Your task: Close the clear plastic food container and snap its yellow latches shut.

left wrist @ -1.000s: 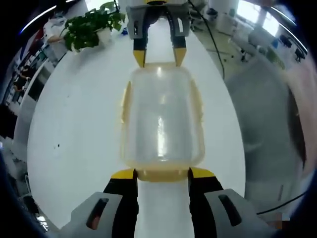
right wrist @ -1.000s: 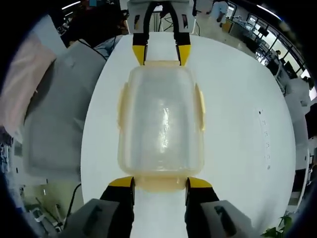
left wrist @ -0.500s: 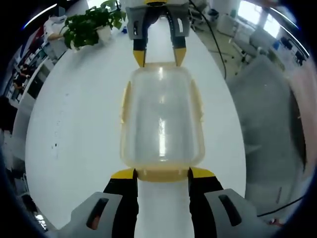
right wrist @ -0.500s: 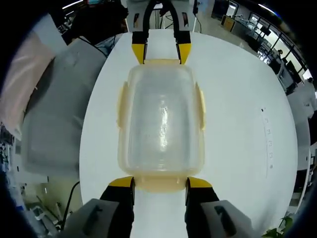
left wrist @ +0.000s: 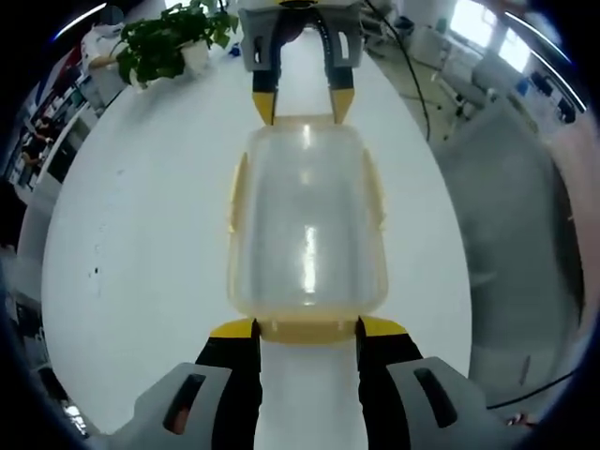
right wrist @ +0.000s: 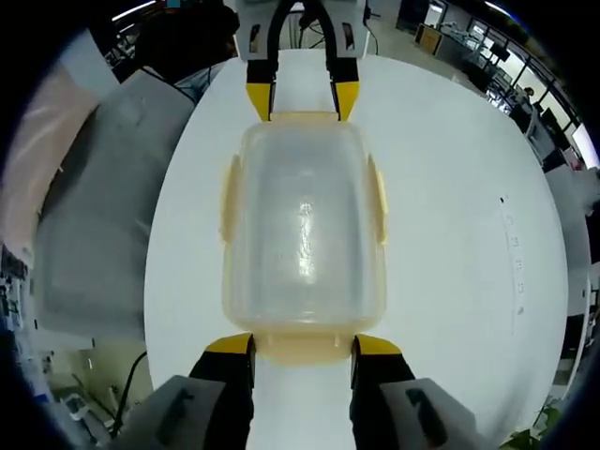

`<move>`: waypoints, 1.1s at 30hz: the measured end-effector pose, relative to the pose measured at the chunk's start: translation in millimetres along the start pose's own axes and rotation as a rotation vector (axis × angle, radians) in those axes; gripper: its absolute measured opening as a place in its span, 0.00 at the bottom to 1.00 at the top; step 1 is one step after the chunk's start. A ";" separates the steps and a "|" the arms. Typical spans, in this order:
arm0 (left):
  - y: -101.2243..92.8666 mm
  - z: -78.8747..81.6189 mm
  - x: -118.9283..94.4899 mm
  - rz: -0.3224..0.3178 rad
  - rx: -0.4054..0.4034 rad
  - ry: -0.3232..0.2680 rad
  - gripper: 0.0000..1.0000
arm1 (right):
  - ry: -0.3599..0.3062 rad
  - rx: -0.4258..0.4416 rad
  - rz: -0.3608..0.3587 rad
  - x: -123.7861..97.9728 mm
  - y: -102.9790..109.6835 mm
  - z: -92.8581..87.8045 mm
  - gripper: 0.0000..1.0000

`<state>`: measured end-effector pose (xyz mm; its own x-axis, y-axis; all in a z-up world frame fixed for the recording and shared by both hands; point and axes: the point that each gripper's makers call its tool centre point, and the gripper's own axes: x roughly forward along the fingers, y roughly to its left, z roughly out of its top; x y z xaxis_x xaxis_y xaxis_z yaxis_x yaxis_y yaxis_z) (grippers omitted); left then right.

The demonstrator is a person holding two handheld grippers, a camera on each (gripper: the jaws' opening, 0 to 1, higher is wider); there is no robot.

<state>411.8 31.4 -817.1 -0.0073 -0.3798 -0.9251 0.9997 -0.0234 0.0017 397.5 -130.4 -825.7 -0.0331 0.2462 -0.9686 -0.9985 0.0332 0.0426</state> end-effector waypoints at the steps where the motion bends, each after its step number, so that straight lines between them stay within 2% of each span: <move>1: 0.4 -0.3 0.5 -0.001 -0.001 0.000 0.37 | -0.002 0.002 0.000 -0.1 0.0 0.3 0.38; 25: 1.2 -5.0 8.7 -0.007 0.016 0.004 0.37 | 0.025 0.014 0.000 7.4 -1.3 -2.6 0.38; 31: 1.5 -9.1 9.9 -0.007 0.066 0.006 0.38 | 0.019 0.032 -0.033 6.7 -5.0 -5.0 0.42; 33: 2.3 -12.1 11.4 0.000 0.051 0.015 0.43 | 0.021 0.040 -0.037 5.4 -4.9 -6.6 0.43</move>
<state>414.3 38.2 -832.2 -0.0069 -0.3658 -0.9307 0.9973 -0.0708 0.0204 402.0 -135.7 -832.8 0.0021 0.2240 -0.9746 -0.9966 0.0803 0.0163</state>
